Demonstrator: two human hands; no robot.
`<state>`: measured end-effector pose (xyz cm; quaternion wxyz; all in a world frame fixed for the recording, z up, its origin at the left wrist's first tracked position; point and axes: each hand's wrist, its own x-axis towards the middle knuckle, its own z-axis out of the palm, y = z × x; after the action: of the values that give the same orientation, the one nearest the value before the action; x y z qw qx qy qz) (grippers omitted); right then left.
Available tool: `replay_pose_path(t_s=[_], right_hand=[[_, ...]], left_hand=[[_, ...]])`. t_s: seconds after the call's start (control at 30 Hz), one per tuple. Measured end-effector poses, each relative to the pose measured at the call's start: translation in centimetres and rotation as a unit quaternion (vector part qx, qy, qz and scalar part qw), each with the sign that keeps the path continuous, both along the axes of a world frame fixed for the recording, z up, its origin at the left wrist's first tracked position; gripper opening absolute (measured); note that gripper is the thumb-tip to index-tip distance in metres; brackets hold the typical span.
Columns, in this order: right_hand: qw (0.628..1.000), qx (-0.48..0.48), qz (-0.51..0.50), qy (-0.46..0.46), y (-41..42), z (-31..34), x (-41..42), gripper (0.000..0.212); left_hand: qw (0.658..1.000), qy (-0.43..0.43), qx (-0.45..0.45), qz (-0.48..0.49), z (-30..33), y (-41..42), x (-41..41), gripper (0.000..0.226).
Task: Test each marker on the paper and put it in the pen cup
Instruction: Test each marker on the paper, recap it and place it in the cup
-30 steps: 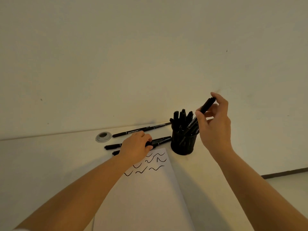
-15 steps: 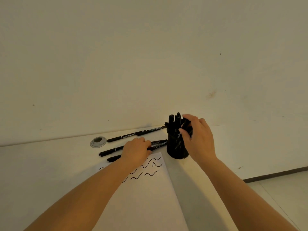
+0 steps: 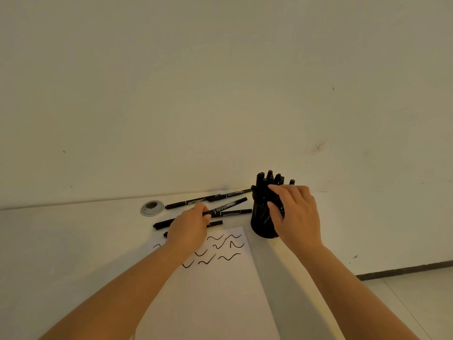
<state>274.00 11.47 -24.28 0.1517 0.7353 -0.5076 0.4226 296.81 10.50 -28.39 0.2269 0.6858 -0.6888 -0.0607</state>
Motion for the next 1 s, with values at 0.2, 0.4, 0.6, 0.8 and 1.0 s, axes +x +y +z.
replay_pose_path(t_s=[0.2,0.4,0.6,0.8,1.0], right_hand=[[0.994,-0.009,0.056,-0.092,4.1,0.6,3.2,0.019],[0.829,0.408,0.247,-0.293,10.4,-0.8,9.1,0.013],[0.79,0.414,0.214,-0.398,13.5,-2.5,12.7,0.03],[0.748,0.375,0.04,-0.546,11.3,-2.0,12.6,0.034],[0.788,0.358,0.112,-0.489,9.7,-1.6,11.1,0.013]], left_hand=[[0.979,0.201,0.003,-0.031,1.3,5.4,0.8,0.007],[0.945,0.287,0.028,-0.157,1.3,13.4,1.5,0.018],[0.971,0.191,0.013,-0.144,1.3,16.6,2.9,0.031],[0.999,-0.02,-0.001,-0.045,-0.1,18.3,4.9,0.048],[0.996,0.046,0.012,-0.079,-1.1,18.8,9.0,0.063]])
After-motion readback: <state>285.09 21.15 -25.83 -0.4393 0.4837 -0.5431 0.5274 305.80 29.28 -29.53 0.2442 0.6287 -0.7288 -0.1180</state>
